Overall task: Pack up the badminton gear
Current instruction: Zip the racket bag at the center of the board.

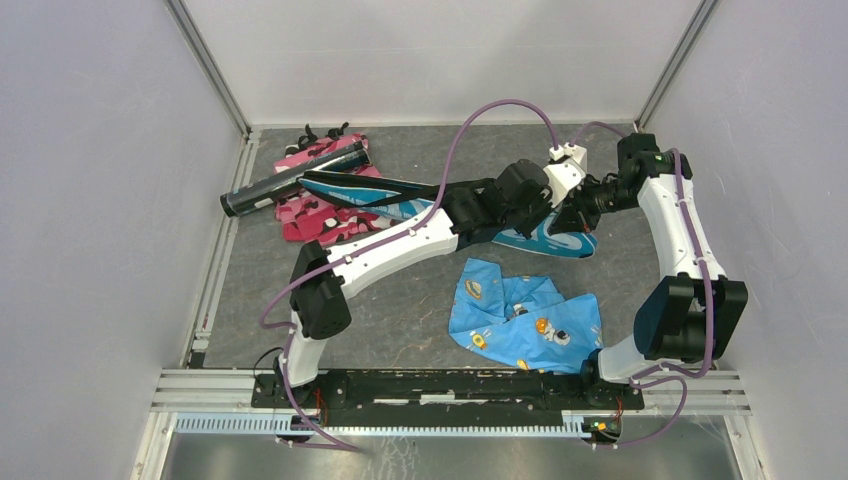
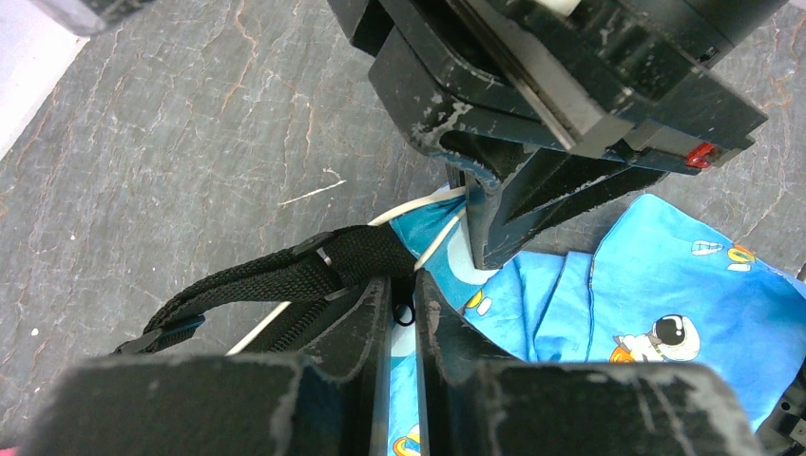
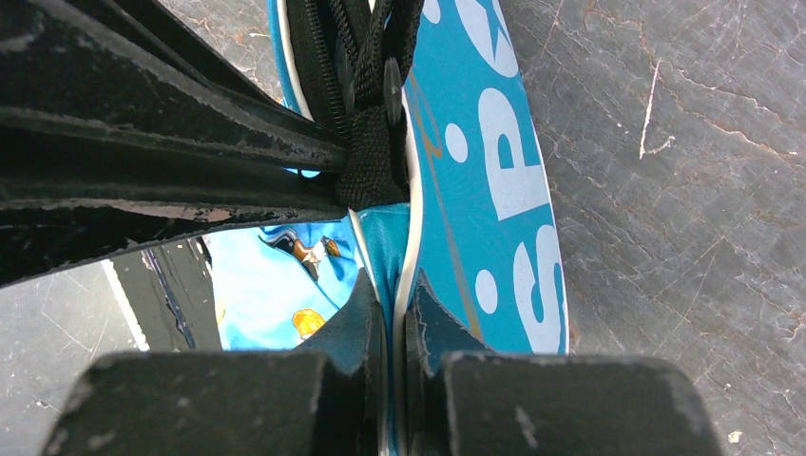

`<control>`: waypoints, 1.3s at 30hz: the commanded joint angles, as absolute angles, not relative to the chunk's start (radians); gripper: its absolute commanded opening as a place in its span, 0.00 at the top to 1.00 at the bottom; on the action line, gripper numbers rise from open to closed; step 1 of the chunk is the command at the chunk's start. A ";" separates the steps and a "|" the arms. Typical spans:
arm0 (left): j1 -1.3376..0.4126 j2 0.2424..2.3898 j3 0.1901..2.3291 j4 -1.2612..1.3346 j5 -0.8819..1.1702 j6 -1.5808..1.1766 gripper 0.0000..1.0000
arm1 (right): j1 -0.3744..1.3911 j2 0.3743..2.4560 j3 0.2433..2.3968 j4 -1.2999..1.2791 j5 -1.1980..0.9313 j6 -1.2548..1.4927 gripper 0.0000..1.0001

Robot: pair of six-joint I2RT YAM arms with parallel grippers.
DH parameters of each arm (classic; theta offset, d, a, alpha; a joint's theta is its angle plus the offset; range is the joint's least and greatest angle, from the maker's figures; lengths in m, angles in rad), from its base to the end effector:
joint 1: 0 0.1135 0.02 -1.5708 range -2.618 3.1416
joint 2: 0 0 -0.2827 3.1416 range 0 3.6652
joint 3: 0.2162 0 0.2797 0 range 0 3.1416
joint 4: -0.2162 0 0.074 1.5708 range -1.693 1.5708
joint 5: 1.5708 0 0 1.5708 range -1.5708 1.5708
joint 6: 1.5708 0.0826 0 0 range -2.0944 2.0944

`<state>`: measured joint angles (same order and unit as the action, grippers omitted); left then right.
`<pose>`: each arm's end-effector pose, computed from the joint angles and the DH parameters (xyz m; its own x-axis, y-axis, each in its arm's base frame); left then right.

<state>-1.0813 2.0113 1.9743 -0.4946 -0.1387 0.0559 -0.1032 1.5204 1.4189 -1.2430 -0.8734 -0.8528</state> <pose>0.2687 -0.4801 0.3401 -0.1923 0.4786 -0.8567 0.8301 0.5449 0.1181 0.3170 0.0308 0.3040 -0.5587 -0.4284 -0.7102 -0.7990 0.5075 0.3224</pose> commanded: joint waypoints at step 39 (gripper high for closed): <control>-0.875 1.852 1.786 -0.357 0.278 -0.101 0.98 | -0.133 1.486 1.395 -1.252 -0.864 -1.018 1.00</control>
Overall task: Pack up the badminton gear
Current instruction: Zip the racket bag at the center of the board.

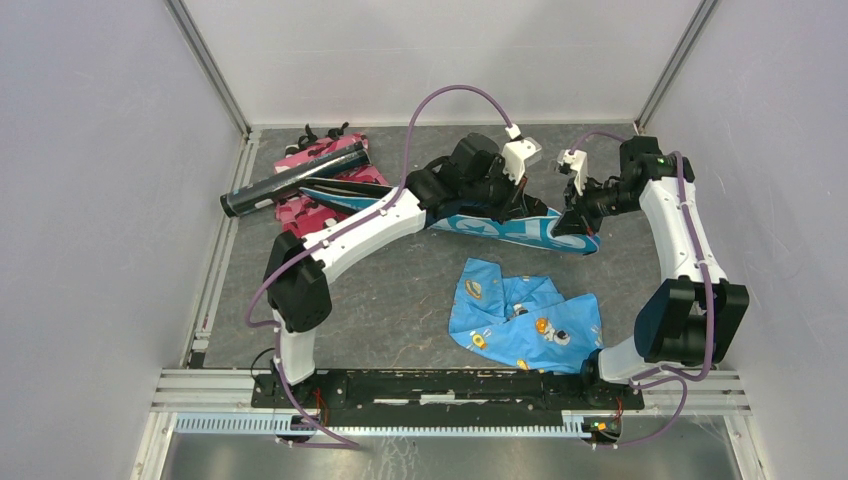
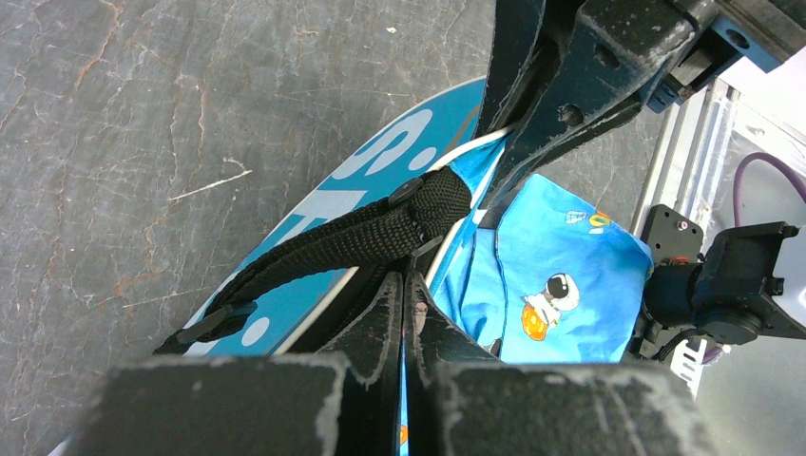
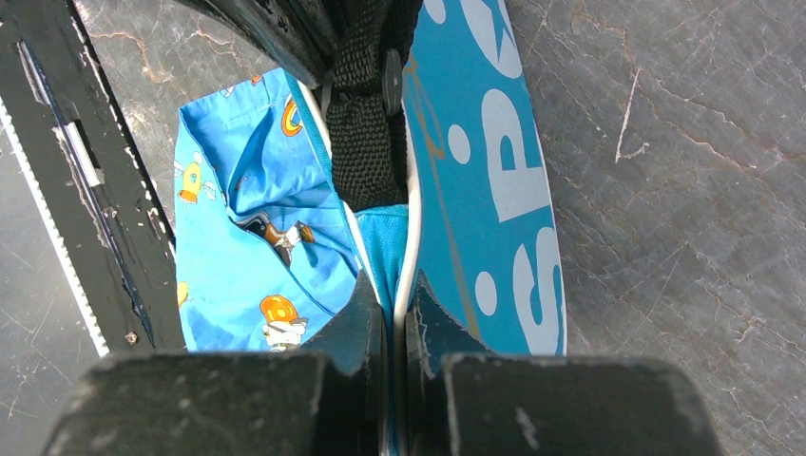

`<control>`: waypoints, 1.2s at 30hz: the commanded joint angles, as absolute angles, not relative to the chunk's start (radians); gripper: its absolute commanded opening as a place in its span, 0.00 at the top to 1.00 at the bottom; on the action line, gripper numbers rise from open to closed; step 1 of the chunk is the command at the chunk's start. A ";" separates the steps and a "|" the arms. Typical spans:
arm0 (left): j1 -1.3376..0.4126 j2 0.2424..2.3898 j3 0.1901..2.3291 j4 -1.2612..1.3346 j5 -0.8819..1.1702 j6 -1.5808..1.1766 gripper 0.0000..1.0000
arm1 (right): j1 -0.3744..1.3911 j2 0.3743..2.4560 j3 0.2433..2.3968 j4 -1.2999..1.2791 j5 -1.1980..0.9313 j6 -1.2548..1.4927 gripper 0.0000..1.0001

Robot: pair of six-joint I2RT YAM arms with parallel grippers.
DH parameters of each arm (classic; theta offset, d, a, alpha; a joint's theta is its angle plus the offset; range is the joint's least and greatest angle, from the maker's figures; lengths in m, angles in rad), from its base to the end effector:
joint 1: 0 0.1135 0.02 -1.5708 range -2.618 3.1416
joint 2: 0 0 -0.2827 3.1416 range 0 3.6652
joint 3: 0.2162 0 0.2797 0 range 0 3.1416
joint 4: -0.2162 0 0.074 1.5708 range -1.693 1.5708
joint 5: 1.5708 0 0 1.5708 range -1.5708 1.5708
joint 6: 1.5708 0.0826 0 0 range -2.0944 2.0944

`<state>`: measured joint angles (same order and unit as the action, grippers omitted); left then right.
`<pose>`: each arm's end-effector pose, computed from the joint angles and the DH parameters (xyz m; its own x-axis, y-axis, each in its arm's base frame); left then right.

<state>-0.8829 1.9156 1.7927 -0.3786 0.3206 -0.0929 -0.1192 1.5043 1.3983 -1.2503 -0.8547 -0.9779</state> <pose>0.3149 -0.4242 0.3324 -0.3882 0.3337 -0.8590 0.8764 0.4218 -0.2322 0.3117 0.0254 0.3011 -0.4746 -0.4915 -0.7302 -0.8500 0.4712 0.2353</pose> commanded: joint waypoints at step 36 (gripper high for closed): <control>-0.705 1.534 1.276 -0.290 -0.204 0.216 0.98 | -0.198 1.510 1.436 -1.253 -0.848 -1.032 1.00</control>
<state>-0.7490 1.5997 1.3369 -0.3412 -0.0864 0.1257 -0.1730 1.5047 1.3987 -1.2469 -0.8547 -1.0012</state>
